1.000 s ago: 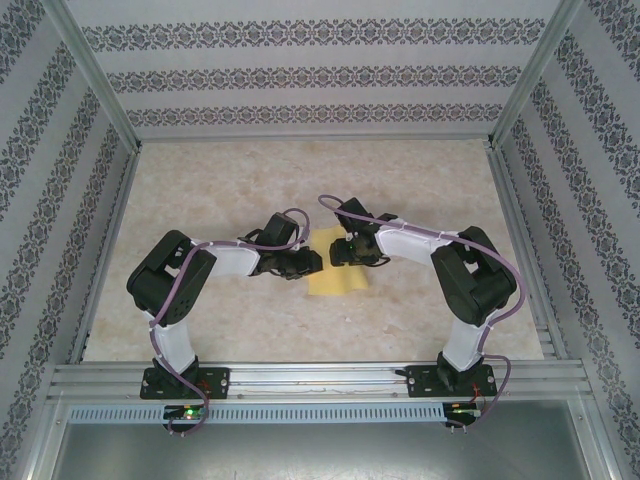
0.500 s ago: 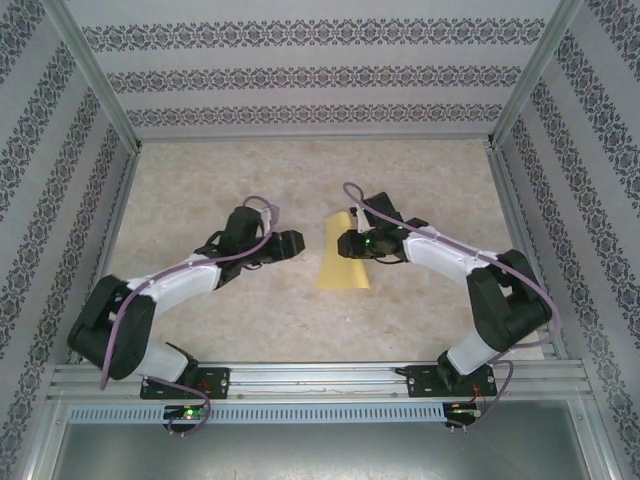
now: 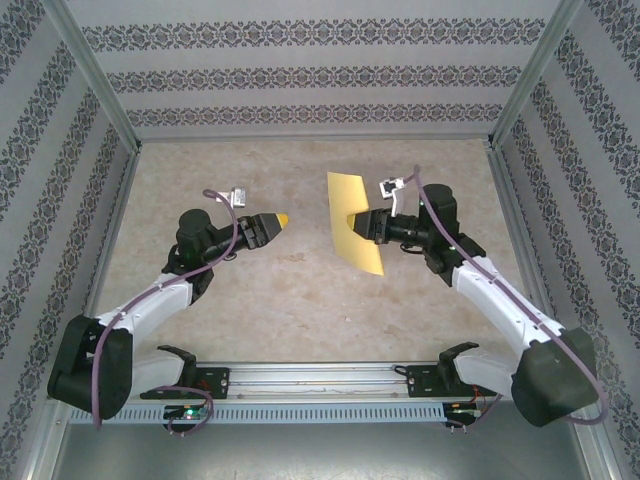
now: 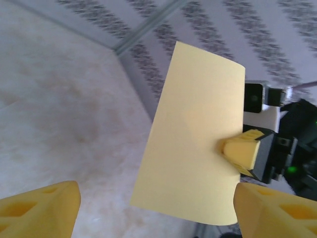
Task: Fold a paper plane with a square sheet of paper (fold left side to right side)
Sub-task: Pick up the square sheet of paper from the center of the table, then place a square sheet of paper at the center of the table.
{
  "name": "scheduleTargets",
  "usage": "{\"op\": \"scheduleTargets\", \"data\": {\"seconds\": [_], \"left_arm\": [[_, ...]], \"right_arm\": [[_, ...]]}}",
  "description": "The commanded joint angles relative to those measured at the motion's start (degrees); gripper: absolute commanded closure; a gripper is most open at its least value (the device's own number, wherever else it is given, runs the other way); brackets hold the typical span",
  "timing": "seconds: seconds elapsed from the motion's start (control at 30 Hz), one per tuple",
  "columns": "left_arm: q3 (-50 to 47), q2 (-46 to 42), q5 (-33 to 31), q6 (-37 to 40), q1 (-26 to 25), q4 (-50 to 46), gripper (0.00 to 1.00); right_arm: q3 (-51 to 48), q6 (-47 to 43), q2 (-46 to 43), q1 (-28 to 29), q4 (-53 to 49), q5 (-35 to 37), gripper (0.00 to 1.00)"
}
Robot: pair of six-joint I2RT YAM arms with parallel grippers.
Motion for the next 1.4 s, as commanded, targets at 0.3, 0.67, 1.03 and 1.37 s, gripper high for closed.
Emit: {"op": "scheduleTargets", "data": {"seconds": [0.3, 0.67, 1.03, 1.37], "left_arm": [[6.4, 6.7, 9.7, -5.7, -5.7, 16.9, 0.15], [9.7, 10.8, 9.6, -4.0, -8.9, 14.9, 0.26], [9.7, 10.5, 8.3, -1.6, -9.0, 10.5, 0.91], [9.9, 11.4, 4.1, 1.5, -8.9, -5.7, 1.00]], "right_arm": [[-1.0, 13.7, -1.8, 3.1, 20.4, -7.4, 0.74], [-0.8, 13.6, 1.2, 5.0, 21.2, -6.8, 0.74], [-2.2, 12.0, 0.7, 3.7, 19.1, -4.5, 0.72], [-4.0, 3.4, -2.4, 2.2, 3.8, 6.5, 0.44]]}}
